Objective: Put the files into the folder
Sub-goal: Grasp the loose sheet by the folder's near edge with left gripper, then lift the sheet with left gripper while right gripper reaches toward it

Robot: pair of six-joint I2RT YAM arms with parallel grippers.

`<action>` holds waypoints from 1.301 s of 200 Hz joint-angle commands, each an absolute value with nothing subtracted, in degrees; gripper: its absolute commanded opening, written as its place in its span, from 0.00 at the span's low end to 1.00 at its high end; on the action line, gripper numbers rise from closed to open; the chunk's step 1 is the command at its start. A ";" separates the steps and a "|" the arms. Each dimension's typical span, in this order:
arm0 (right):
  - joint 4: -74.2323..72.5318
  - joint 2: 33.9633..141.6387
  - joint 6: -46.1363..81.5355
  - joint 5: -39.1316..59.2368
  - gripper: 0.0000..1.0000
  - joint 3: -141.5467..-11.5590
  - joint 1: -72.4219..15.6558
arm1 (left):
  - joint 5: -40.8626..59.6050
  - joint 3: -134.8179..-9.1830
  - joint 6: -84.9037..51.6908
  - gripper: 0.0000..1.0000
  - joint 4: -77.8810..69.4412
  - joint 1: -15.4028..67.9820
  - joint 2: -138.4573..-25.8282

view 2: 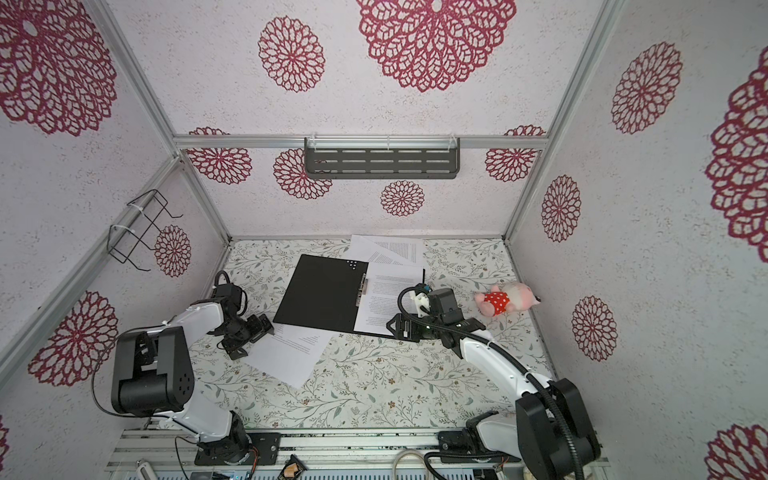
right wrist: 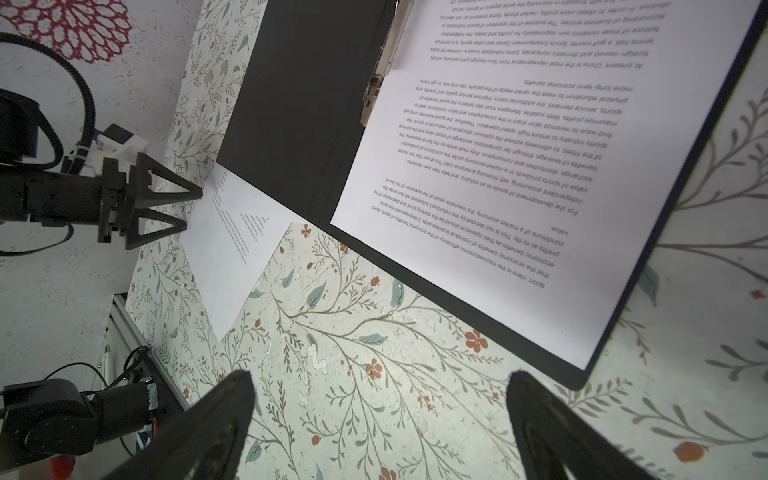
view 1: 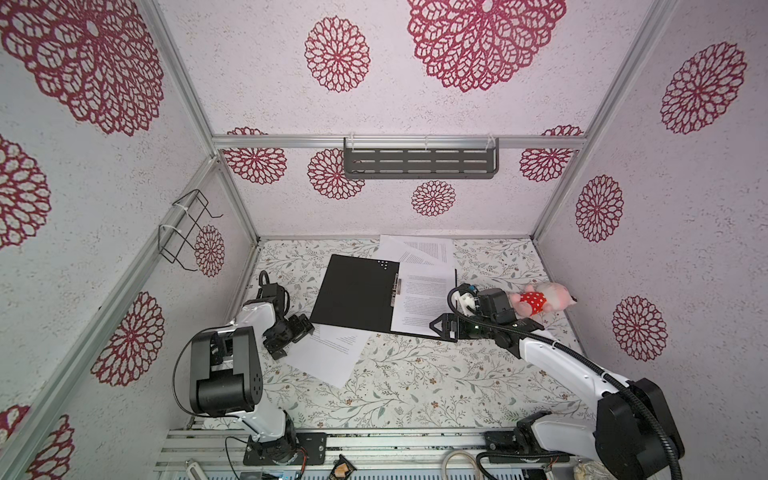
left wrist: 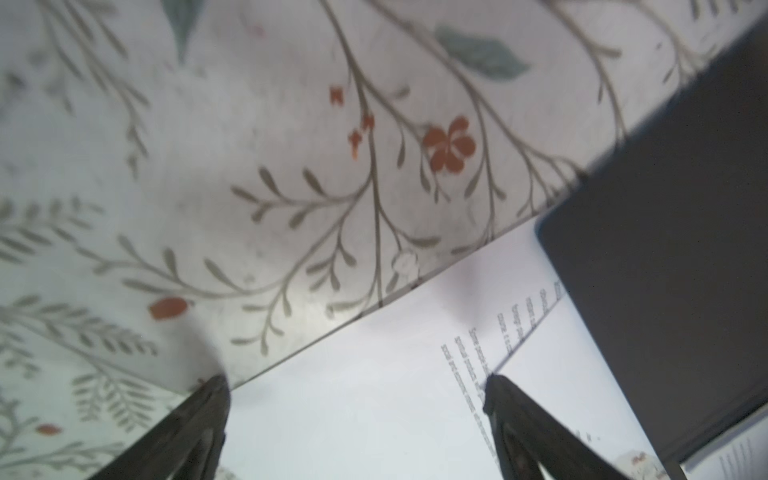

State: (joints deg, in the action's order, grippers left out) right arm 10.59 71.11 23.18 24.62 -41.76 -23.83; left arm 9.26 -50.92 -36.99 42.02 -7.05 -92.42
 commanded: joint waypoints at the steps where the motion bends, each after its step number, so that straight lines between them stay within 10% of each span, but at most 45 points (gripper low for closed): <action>1: 11.31 68.93 23.99 26.12 0.97 -42.41 -24.06 | 12.61 -50.23 -39.37 0.99 44.04 -2.63 -91.29; 112: 11.56 70.06 25.95 26.84 0.97 -41.97 -25.05 | 6.08 -42.88 -41.88 0.99 38.06 10.55 -86.32; 260: 6.17 78.59 33.24 25.12 0.91 -39.64 -33.71 | 5.07 -44.26 -61.77 0.98 29.77 53.90 -94.57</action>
State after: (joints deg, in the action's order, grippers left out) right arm 7.88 77.58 31.03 25.71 -39.79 -31.99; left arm -4.64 -44.91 -55.20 35.46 48.31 -88.23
